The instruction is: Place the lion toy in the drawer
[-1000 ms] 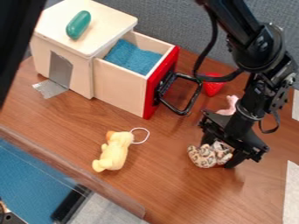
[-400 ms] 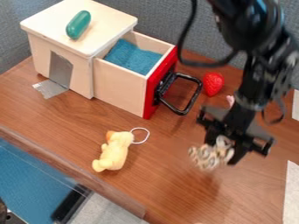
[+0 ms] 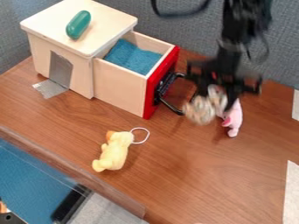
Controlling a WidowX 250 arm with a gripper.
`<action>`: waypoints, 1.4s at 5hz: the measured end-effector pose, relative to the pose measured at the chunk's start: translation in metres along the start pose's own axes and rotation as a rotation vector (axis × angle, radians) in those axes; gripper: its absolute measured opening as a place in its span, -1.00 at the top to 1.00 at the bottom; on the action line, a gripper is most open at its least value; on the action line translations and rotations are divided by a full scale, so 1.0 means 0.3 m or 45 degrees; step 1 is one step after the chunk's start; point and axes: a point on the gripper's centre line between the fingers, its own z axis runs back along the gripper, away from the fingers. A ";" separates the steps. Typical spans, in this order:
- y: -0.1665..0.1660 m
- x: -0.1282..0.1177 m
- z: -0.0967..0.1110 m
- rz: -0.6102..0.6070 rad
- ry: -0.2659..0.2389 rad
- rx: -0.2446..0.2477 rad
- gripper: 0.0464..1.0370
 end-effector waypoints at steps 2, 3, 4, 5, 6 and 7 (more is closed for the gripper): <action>0.148 0.192 0.122 0.246 -0.136 -0.034 0.07; 0.227 0.255 0.144 0.317 -0.184 -0.007 0.07; 0.300 0.278 0.145 0.363 -0.215 0.027 0.07; 0.360 0.277 0.094 0.410 -0.194 0.084 0.07; 0.408 0.281 0.039 0.437 -0.193 0.105 0.07; 0.429 0.279 -0.028 0.427 -0.167 0.147 0.07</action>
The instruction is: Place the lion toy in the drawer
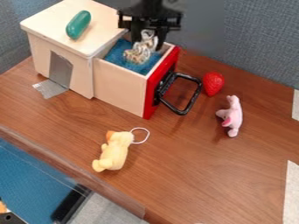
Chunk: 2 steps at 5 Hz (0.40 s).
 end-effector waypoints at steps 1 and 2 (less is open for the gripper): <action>-0.003 0.001 -0.011 -0.001 -0.011 0.013 -0.08; -0.011 -0.014 -0.007 0.013 0.014 0.018 -0.68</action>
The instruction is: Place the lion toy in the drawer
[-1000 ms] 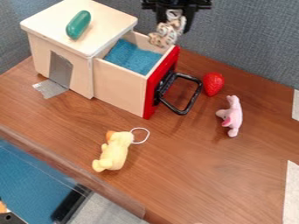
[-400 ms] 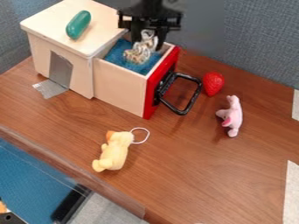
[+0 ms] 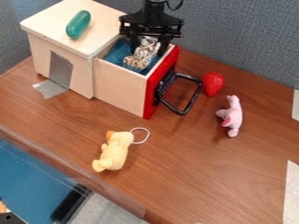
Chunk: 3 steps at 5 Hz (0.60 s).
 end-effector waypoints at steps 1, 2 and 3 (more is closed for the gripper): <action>-0.012 -0.017 0.006 -0.039 0.046 -0.023 -0.94; -0.034 -0.021 0.064 -0.096 0.044 -0.046 -0.93; -0.062 -0.028 0.148 -0.148 0.026 -0.127 -0.93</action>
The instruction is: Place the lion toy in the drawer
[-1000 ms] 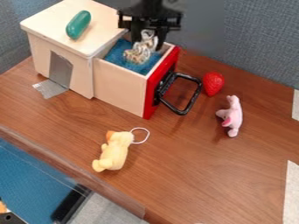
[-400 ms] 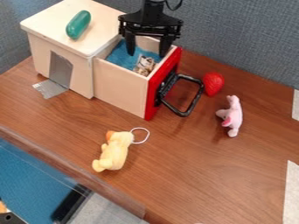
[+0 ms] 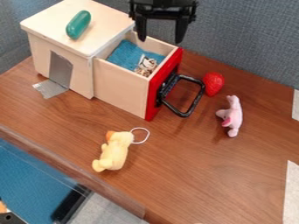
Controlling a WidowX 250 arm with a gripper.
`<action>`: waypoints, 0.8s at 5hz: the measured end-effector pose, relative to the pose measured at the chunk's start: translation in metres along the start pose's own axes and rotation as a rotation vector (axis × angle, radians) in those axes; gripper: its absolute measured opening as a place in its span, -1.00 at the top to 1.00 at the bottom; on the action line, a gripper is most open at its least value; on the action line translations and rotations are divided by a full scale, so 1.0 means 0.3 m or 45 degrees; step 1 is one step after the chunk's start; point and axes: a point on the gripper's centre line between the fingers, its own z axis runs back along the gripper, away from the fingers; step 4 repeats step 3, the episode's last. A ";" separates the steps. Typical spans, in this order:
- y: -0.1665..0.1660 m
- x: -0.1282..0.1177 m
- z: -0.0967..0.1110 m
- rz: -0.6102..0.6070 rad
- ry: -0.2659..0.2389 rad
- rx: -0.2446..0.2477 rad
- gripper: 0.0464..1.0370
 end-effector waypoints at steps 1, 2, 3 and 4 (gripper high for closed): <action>-0.016 -0.022 0.012 -0.084 0.061 -0.037 -0.93; -0.064 -0.022 0.056 -0.256 0.069 -0.049 -0.93; -0.103 -0.036 0.046 -0.337 0.071 -0.004 -0.93; -0.103 -0.036 0.046 -0.337 0.071 -0.004 -0.93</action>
